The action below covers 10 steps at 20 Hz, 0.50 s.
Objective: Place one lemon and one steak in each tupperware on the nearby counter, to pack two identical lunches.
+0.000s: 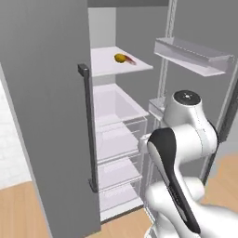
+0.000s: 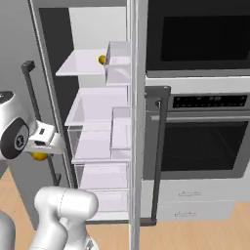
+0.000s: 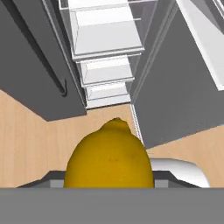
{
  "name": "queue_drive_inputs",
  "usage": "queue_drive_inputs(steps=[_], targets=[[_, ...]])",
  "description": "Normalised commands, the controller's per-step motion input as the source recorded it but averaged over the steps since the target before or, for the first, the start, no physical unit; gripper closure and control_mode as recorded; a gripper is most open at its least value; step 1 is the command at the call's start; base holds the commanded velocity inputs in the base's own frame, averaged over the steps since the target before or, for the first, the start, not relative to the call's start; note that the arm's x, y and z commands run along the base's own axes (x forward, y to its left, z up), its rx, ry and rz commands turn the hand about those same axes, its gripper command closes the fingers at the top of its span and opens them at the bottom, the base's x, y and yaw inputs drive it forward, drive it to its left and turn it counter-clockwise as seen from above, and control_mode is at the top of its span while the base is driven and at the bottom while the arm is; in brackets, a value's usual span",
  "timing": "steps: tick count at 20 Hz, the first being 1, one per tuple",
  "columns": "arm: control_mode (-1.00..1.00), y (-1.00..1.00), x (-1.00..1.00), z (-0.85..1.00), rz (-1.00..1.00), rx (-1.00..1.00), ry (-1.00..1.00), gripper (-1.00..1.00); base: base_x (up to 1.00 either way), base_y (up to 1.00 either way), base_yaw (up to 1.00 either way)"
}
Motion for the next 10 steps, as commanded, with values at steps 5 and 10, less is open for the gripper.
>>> queue_drive_inputs(steps=[5, 10], targets=[[1.0, 0.0, 0.0, 0.0, 0.0, 0.0, 0.0, 1.0, -1.0, -0.08, -0.13], [1.0, 0.0, 0.0, 0.0, 0.0, 0.0, 0.0, 1.0, -0.77, -0.39, -0.66]])
